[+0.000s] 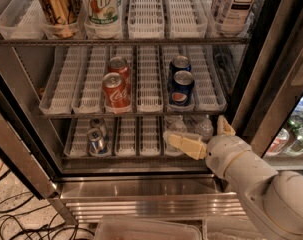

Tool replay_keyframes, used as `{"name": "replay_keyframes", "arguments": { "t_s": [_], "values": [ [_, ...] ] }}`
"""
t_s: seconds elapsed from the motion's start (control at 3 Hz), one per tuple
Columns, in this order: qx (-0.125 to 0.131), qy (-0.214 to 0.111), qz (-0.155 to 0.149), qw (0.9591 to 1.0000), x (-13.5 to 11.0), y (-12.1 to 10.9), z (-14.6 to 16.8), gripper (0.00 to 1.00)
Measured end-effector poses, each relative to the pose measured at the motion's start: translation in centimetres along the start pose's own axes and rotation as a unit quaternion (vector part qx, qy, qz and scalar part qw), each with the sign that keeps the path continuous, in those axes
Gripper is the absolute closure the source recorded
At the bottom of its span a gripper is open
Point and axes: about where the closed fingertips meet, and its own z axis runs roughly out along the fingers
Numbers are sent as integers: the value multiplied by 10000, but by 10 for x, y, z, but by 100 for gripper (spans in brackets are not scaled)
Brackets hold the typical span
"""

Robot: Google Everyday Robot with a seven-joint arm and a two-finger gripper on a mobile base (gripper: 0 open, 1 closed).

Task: Pick blue plastic bottle from top shelf of fridge

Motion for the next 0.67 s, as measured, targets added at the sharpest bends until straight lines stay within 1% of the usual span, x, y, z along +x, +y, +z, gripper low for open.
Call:
{"name": "replay_keyframes", "arguments": {
  "t_s": [0.33,0.67],
  "values": [
    [128,-122,-277,9995,27,19,-8,0],
    [-228,-328,-1039,9938,41,108,4,0]
  ]
}}
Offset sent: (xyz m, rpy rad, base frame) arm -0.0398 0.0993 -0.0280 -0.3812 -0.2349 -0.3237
